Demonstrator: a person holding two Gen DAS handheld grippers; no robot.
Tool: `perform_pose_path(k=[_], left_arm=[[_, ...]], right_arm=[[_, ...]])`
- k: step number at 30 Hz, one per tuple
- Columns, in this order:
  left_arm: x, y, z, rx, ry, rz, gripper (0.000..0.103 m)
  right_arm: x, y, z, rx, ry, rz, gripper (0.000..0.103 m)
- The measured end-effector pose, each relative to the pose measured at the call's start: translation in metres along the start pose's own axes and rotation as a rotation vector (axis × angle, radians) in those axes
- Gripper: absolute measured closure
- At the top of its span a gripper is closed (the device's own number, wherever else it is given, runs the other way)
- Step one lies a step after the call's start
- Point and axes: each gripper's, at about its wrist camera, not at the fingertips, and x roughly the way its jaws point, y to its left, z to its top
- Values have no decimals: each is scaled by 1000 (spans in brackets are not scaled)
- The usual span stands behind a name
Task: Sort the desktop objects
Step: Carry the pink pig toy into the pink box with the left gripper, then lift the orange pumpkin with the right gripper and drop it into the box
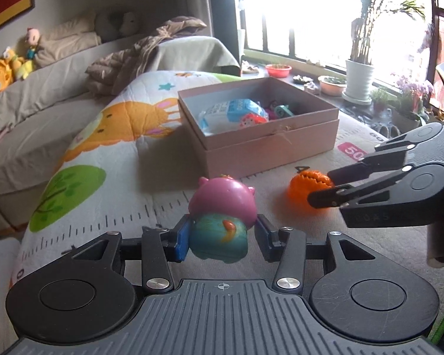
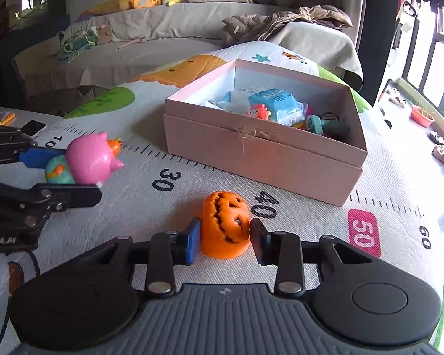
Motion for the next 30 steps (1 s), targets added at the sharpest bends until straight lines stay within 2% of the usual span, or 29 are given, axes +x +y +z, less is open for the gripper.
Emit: perform_pose_path(k=[3, 5, 6, 10, 11, 13, 14, 15, 18, 20, 21, 22, 24, 28, 29, 30], left_arm=[[2, -3, 26, 46, -66, -22, 53], [10, -6, 47, 77, -127, -18, 53], [17, -8, 57, 86, -162, -6, 52], [58, -10, 95, 47, -225, 46, 50], [65, -7, 100, 28, -228, 50, 46], [69, -1, 98, -6, -225, 40, 30], [69, 3, 94, -16, -220, 32, 19], [67, 5, 87, -18, -211, 25, 15], [63, 9, 62, -20, -140, 15, 11], [62, 12, 44, -50, -68, 8, 8], [62, 13, 36, -68, -31, 8, 7], [62, 14, 29, -85, 3, 7, 7], [63, 14, 18, -110, 59, -6, 6], [65, 14, 11, -109, 89, -3, 3], [64, 15, 10, -110, 89, 2, 3], [63, 16, 10, -112, 92, 3, 3]], right_arm=[[-27, -15, 16, 26, -63, -4, 70], [-42, -31, 38, 56, -115, -17, 79], [-46, -38, 49, 68, -139, -32, 88], [-36, -73, 95, 151, -204, -89, 87], [-30, -80, 101, 173, -201, -104, 87], [-24, -91, 102, 202, -189, -108, 85], [-23, -94, 98, 209, -181, -99, 82], [-22, -96, 91, 208, -173, -95, 74], [-17, -89, 64, 166, -130, -112, 47], [-10, -82, 45, 142, -77, -99, 41], [-6, -77, 37, 130, -51, -77, 36], [-2, -70, 29, 118, -29, -58, 26], [7, -57, 17, 80, 3, -37, 18], [28, -36, 11, 16, 43, -56, 19], [30, -34, 11, 18, 46, -58, 22], [32, -33, 12, 20, 48, -52, 32]])
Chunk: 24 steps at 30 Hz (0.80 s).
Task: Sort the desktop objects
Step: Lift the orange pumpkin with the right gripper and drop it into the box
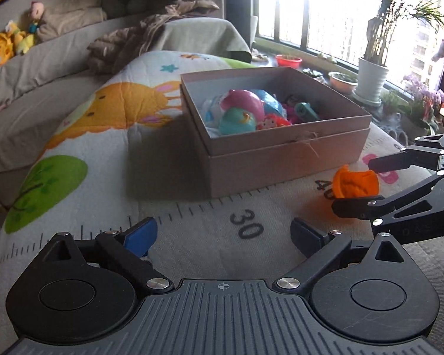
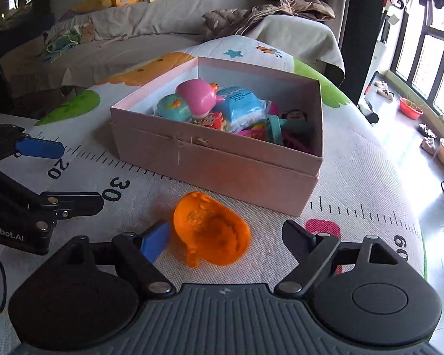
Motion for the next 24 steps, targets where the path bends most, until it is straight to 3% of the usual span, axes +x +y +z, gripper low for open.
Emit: perform_pose_path(k=[1, 2, 7, 10, 14, 15, 16, 17, 19, 24], left_arm=[[0, 1, 0, -1, 2, 0, 3], [-1, 1, -1, -1, 4, 0, 3], [-2, 4, -3, -7, 3, -3, 3], [-3, 4, 0, -9, -15, -15, 3], [-2, -3, 11, 10, -80, -46, 2], [0, -6, 15, 18, -99, -47, 2], [3, -8, 18, 24, -115, -45, 2], [6, -9, 21, 28, -126, -43, 2], [12, -9, 26, 26, -139, -43, 2], [26, -2, 29, -11, -150, -127, 1]], right_arm=[[0, 1, 1, 0, 5, 8, 45], [1, 3, 2, -5, 12, 14, 49], [-15, 8, 5, -35, -5, 27, 49], [-44, 8, 21, -45, -102, 34, 49], [-64, -9, 69, -19, -265, -28, 49], [-61, -15, 80, -10, -288, -40, 40], [-55, -20, 90, -5, -296, -52, 17], [-50, -26, 97, 9, -307, -69, 11], [-35, -40, 107, 58, -281, -95, 9], [-2, -69, 94, 193, -159, -41, 9]])
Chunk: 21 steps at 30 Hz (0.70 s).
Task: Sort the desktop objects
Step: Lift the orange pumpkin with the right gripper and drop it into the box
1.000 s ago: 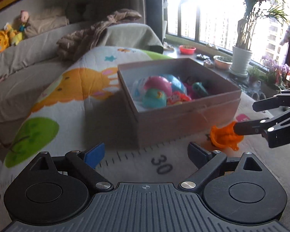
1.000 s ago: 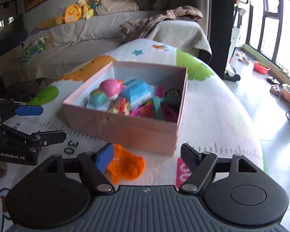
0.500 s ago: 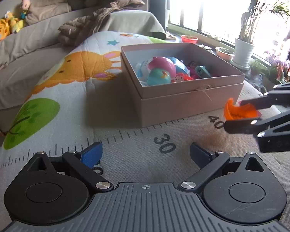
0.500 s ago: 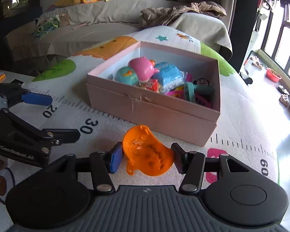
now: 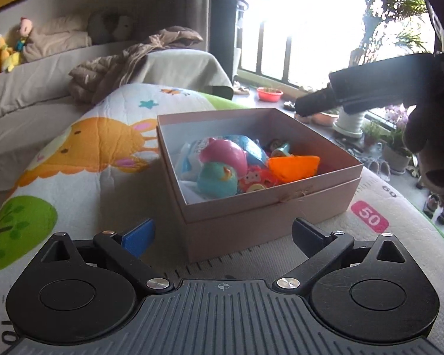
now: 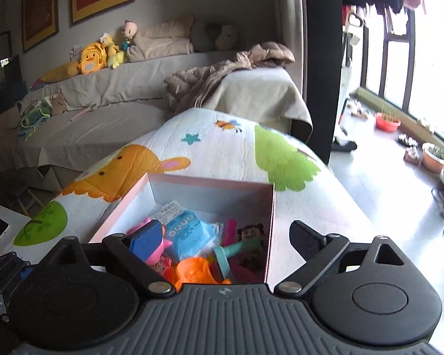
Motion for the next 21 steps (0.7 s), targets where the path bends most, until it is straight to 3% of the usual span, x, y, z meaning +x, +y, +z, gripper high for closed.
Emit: perform_pose_path(k=[2, 7, 9, 11, 14, 18, 21], left_arm=[[9, 1, 1, -5, -2, -37, 1], [17, 8, 3, -2, 4, -111, 0], [15, 16, 3, 3, 16, -139, 0], [9, 20, 1, 13, 24, -115, 0], [-6, 27, -7, -4, 23, -50, 0], [-29, 23, -25, -62, -12, -14, 0], [-33, 11, -30, -65, -33, 54, 0]], right_arm=[[9, -9, -9, 36, 46, 6, 9], [17, -17, -25, 191, 133, 139, 8], [14, -1, -25, 190, 118, 96, 6], [13, 15, -25, 167, 119, 91, 2], [13, 36, -33, 71, 145, 167, 1], [3, 54, -49, -51, 95, 185, 1], [5, 53, -50, -23, 59, 199, 0]])
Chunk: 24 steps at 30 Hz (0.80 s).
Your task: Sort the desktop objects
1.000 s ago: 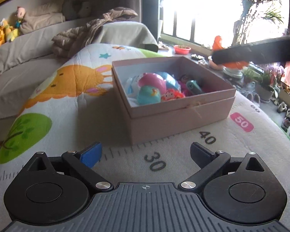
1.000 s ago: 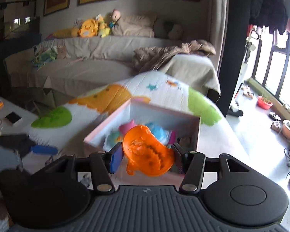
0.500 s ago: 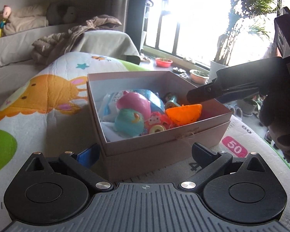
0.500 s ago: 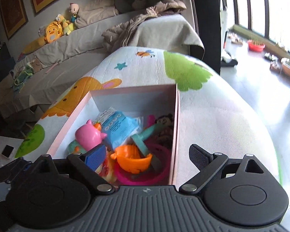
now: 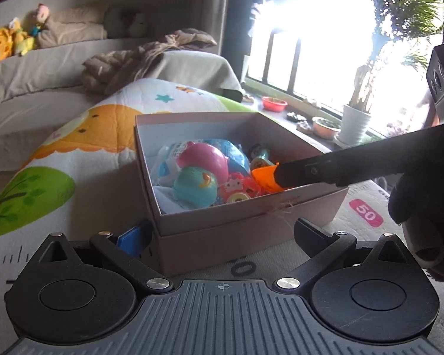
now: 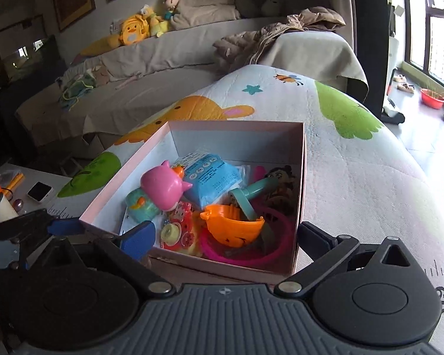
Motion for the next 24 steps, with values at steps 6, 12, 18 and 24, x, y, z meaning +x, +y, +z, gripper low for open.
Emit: perform_pose_path(k=[6, 12, 18, 24], left_arm=[[-10, -7, -13, 29, 68, 88, 0], [-26, 11, -33, -112, 159, 197, 0], [-31, 0, -42, -69, 157, 261, 0], [-27, 0, -41, -89, 159, 296, 0]], right_arm=[[-31, -2, -21, 63, -110, -69, 0], [-56, 4, -60, 61, -66, -227, 0], [-34, 25, -100, -1, 76, -236, 0], [-21, 37, -94, -66, 65, -286, 0]])
